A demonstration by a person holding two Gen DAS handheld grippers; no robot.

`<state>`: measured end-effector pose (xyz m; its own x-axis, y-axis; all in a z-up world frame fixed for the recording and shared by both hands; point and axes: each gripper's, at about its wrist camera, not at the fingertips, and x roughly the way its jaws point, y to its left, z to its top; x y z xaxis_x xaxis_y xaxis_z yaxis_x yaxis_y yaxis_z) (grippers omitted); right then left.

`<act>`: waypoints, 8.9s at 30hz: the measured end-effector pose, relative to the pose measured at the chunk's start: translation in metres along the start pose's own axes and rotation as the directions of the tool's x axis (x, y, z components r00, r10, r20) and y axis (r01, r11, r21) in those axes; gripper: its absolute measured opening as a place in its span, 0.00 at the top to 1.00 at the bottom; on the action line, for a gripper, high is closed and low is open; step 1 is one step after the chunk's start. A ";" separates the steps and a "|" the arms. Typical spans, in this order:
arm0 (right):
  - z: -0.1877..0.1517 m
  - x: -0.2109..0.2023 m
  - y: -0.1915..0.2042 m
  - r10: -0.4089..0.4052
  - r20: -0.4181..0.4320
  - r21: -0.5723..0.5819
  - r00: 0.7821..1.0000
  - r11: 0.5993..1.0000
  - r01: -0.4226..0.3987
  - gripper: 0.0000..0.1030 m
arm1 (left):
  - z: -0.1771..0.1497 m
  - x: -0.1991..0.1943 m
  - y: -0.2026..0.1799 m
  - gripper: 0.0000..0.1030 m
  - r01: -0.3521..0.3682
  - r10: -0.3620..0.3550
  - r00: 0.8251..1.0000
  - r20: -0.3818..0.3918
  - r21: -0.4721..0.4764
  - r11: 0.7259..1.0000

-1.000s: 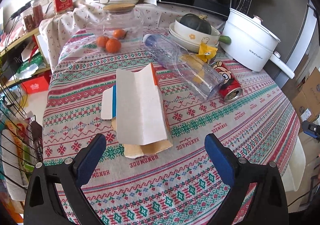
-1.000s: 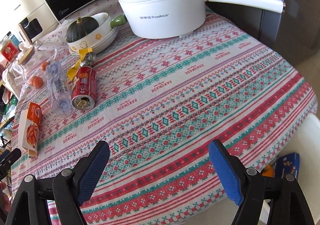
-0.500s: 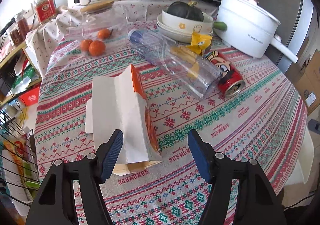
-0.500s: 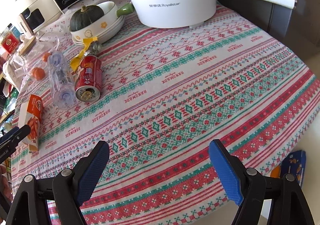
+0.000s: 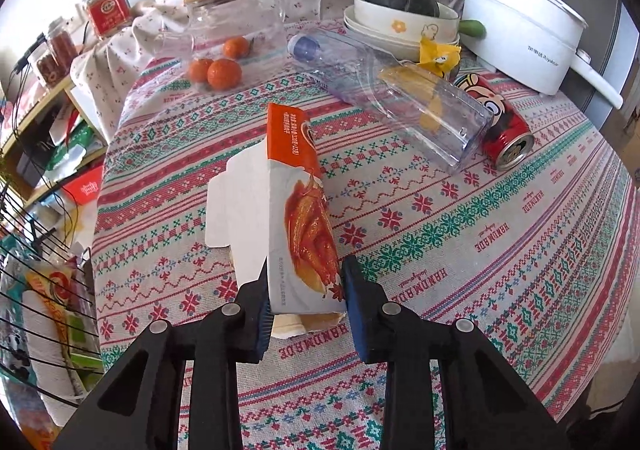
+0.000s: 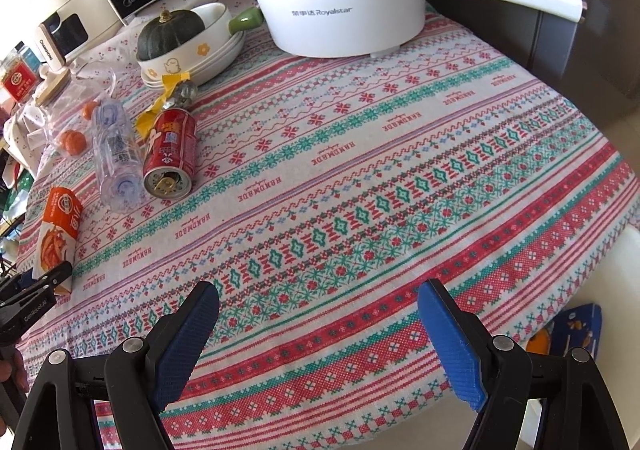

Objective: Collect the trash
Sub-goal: 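Grasp the white-orange paper box with the left tool, then grasp the red can with the right tool while the left tool holds the box, then carry the box and can over the bin and release both, then return both tools to the table toward the plastic bottle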

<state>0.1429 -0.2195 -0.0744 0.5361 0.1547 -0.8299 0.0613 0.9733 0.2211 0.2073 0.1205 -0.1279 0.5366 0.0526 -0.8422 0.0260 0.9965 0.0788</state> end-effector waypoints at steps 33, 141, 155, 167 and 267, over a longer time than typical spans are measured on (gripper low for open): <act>-0.010 0.011 0.046 0.021 0.000 -0.089 1.000 0.996 -0.021 0.17 | 0.005 -0.105 0.058 0.85 0.322 -0.280 0.939 0.200 -0.227 0.919; 0.012 0.010 0.056 0.009 0.046 -0.253 0.999 0.967 0.003 0.46 | -0.002 -0.106 -0.023 0.84 0.409 -0.401 0.911 0.099 -0.074 0.910; -0.002 -0.053 -0.018 -0.028 0.081 -0.146 0.996 0.989 0.039 0.46 | -0.003 -0.120 -0.089 0.84 0.489 -0.489 0.870 0.069 0.013 0.872; -0.025 -0.086 -0.120 -0.146 0.063 0.021 0.987 0.989 0.145 0.46 | -0.012 -0.126 -0.222 0.84 0.586 -0.588 0.807 -0.048 0.190 0.788; 0.003 -0.060 -0.071 -0.118 0.051 0.068 0.992 0.991 0.115 0.01 | 0.020 -0.080 -0.075 0.00 0.111 -0.100 0.991 0.087 -0.130 0.985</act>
<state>0.1090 -0.2981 -0.0388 0.5670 0.0299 -0.8232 0.1794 0.9709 0.1588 0.1793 0.0406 -0.0562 0.6024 -0.0534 -0.7964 -0.0240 0.9961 -0.0850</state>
